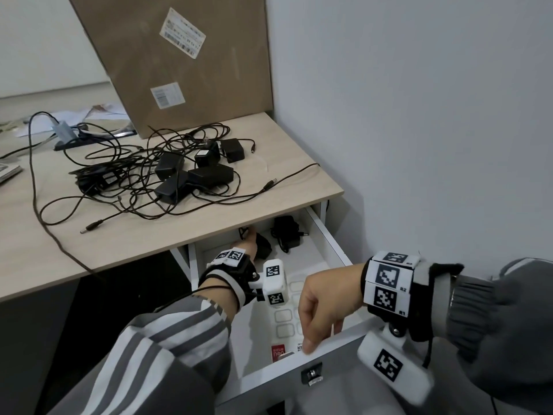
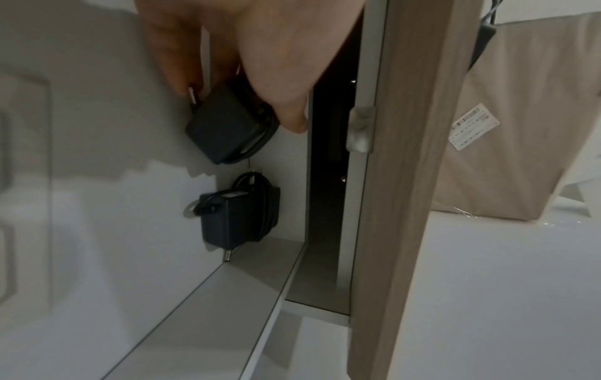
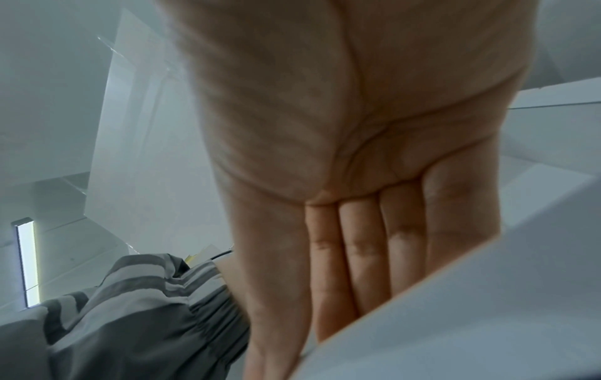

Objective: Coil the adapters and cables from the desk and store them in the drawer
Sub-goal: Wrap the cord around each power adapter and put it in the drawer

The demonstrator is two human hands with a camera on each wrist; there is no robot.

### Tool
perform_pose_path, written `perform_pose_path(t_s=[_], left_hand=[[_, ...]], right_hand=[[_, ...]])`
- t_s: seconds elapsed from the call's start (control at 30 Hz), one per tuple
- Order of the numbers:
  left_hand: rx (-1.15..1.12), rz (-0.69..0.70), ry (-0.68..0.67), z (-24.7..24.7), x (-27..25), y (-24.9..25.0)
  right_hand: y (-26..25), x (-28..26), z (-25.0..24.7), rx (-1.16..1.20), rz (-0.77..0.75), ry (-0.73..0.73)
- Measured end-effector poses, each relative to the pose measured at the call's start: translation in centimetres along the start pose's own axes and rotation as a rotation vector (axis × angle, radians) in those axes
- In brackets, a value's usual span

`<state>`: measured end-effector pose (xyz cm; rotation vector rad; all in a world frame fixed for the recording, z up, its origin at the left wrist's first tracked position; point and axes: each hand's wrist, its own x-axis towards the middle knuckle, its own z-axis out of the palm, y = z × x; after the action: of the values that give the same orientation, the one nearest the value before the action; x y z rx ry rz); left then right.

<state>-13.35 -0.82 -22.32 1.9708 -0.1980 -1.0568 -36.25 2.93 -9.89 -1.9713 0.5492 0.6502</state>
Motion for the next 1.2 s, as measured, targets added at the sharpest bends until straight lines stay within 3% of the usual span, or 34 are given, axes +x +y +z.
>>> perform_pose_path(t_s=[0.13, 0.2, 0.27, 0.33, 0.47, 0.77, 1.07, 1.2], left_hand=[[0.127, 0.054, 0.092, 0.2, -1.2, 1.4], [0.217, 0.077, -0.013, -0.1, -2.4, 1.4], [0.147, 0.1, -0.118, -0.5, -2.6, 1.1], [0.051, 0.062, -0.054, -0.5, -1.9, 1.2], [-0.154, 0.022, -0.155, -0.2, -1.3, 0.9], [-0.167, 0.001, -0.292, -0.9, -1.4, 0.2], [0.019, 0.045, -0.257, -0.4, -2.9, 0.3], [0.036, 0.132, -0.216, 0.2, -3.9, 0.2]], right_hand=[[-0.1, -0.2, 0.1, -0.003, 0.003, -0.002], [-0.2, -0.2, 0.2, -0.007, 0.003, -0.003], [-0.3, -0.3, 0.2, -0.018, 0.004, 0.003], [-0.3, -0.3, 0.2, -0.024, 0.007, 0.007], [-0.3, -0.4, 0.3, -0.02, 0.011, 0.0], [-0.6, -0.4, 0.3, -0.043, 0.023, 0.004], [-0.7, -0.3, 0.2, -0.033, 0.031, -0.009], [-0.7, -0.4, 0.3, -0.03, 0.027, -0.013]])
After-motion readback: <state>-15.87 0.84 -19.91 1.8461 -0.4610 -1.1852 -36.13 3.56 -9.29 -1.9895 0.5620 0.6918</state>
